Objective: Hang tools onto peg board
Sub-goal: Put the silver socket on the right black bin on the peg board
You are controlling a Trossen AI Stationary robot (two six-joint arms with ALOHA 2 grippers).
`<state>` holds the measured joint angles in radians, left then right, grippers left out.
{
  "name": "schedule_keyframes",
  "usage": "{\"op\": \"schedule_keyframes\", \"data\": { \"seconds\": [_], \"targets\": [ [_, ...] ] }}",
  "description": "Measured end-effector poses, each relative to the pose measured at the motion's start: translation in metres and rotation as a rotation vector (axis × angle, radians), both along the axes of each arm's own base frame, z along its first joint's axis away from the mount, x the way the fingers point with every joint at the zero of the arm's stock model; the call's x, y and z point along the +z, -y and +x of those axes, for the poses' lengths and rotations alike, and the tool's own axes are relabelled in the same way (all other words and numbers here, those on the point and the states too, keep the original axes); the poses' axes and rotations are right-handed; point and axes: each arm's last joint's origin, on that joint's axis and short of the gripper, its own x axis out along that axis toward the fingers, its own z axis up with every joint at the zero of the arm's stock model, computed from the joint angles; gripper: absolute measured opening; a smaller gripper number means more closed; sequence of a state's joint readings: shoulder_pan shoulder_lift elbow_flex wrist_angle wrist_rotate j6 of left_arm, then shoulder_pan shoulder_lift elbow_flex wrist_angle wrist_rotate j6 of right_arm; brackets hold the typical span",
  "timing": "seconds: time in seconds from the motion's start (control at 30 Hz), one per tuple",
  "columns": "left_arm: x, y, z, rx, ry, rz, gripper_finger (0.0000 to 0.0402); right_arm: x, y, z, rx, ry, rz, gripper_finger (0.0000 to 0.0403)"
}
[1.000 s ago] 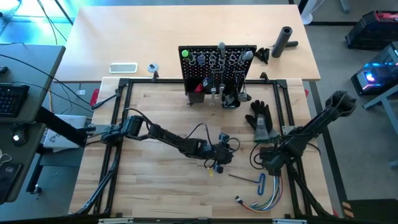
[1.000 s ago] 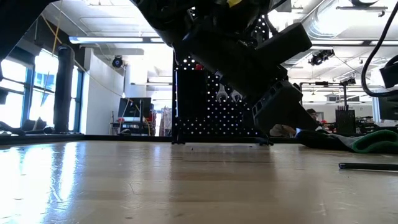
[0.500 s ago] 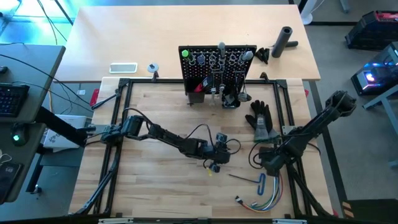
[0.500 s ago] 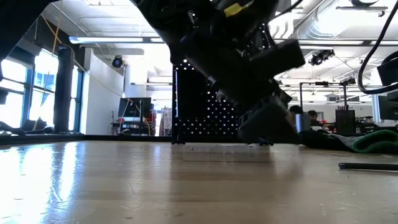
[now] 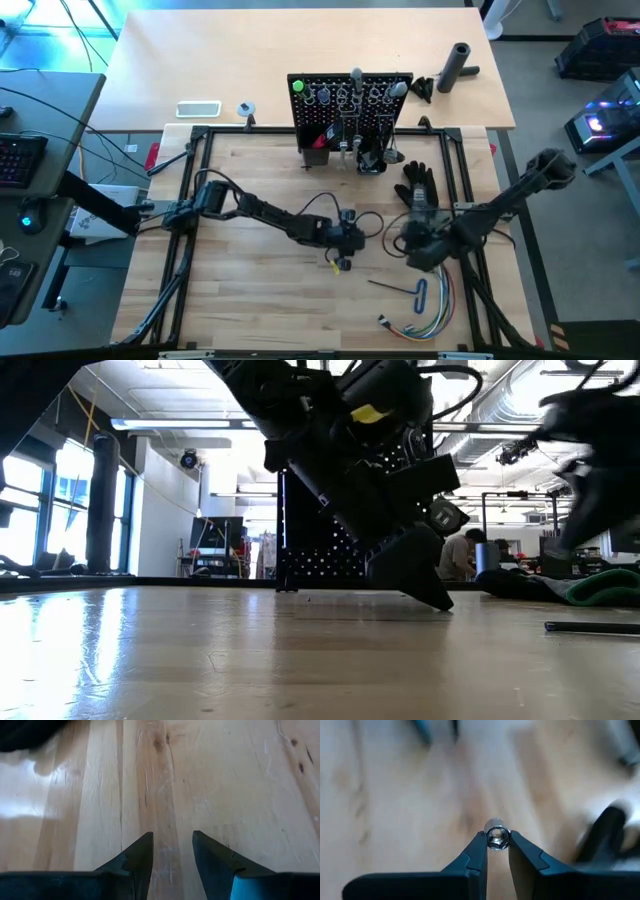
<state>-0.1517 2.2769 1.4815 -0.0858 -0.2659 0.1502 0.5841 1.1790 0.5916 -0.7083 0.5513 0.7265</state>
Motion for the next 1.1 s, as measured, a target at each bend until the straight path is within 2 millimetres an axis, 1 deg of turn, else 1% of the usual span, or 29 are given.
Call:
{"op": "schedule_keyframes", "data": {
  "seconds": [0.17,0.23,0.47,0.63,0.77,0.97,1.1],
  "targets": [
    [-0.003,0.000,-0.006,0.014,-0.001,-0.040,0.0133,0.007,0.018,0.020,-0.013,0.109,-0.165,0.0046],
    [-0.001,0.001,-0.007,0.016,0.004,-0.047,0.0133,0.010,0.027,0.028,-0.025,0.137,-0.230,0.0046],
    [-0.003,0.002,-0.010,0.037,-0.031,-0.069,0.0133,0.019,0.062,0.049,-0.072,0.169,-0.395,0.0046],
    [-0.004,0.001,-0.012,0.040,-0.050,-0.077,0.0133,0.026,0.085,0.059,-0.093,0.188,-0.442,0.0046],
    [-0.004,0.001,-0.011,0.038,-0.034,-0.078,0.0133,0.027,0.102,0.066,-0.097,0.192,-0.462,0.0046],
    [-0.002,0.002,-0.010,0.040,-0.017,-0.082,0.0133,0.018,0.126,0.075,-0.105,0.145,-0.483,0.0046],
    [-0.002,0.002,-0.010,0.043,-0.013,-0.084,0.0133,0.013,0.137,0.082,-0.106,0.137,-0.496,0.0046]
  ]
}}
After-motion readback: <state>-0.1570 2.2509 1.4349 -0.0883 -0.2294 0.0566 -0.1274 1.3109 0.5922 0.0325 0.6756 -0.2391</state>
